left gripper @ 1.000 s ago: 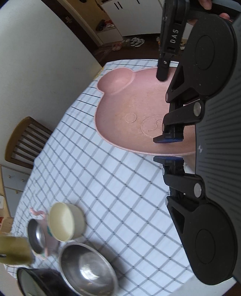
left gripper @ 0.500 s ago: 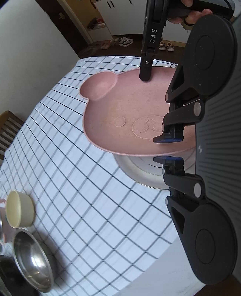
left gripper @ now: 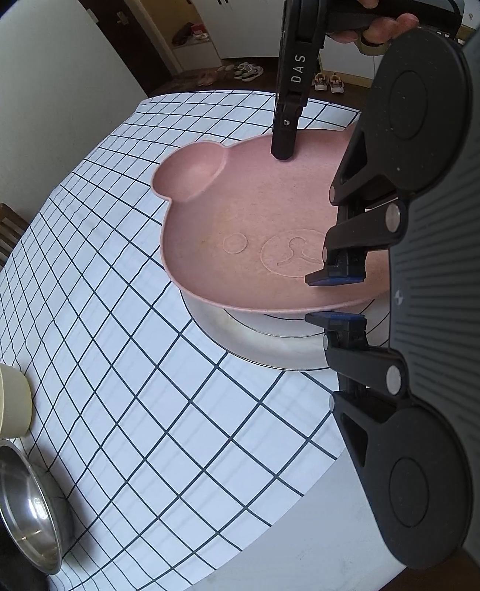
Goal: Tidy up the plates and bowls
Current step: 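Lift the pink plate with both tools and carry it over the stacked white plates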
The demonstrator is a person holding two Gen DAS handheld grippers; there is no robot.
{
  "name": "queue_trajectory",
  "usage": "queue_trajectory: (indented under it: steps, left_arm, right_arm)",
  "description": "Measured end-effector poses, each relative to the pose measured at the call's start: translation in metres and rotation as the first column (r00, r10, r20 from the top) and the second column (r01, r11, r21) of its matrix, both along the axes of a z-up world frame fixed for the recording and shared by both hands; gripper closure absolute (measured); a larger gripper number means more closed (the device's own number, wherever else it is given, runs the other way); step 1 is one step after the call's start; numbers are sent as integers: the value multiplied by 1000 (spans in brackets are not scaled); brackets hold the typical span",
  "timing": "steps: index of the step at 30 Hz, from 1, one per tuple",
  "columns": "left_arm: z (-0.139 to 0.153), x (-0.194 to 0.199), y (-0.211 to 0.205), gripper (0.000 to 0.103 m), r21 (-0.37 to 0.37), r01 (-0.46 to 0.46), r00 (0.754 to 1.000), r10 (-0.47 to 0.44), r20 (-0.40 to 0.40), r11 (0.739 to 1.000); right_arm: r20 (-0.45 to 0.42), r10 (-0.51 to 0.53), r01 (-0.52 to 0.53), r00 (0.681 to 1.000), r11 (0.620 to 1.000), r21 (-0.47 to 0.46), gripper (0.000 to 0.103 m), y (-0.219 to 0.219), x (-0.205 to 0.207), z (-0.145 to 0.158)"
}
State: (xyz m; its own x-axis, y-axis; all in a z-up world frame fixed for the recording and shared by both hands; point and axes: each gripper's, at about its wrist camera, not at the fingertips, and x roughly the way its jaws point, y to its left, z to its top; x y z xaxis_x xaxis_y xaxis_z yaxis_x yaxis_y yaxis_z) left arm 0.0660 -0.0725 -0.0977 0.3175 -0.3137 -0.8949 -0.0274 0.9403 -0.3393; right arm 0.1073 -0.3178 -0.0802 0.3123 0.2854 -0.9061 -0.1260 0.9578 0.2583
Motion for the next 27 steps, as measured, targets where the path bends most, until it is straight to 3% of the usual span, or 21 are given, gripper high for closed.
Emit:
queue_trajectory:
  steps: [17, 22, 27]
  left_arm:
    - [-17, 7, -4, 90, -13, 10, 1000, -10, -21, 1000]
    - [-19, 9, -5, 90, -18, 24, 999, -25, -20, 1000]
    - [-17, 9, -4, 90, -10, 31, 999, -31, -11, 999]
  right_arm:
    - [9, -5, 5, 1000, 1000, -15, 95, 0, 12, -8]
    - [3, -15, 15, 1000, 1000, -25, 84, 1, 10, -8]
    - [5, -32, 32, 999, 999, -18, 81, -3, 7, -4]
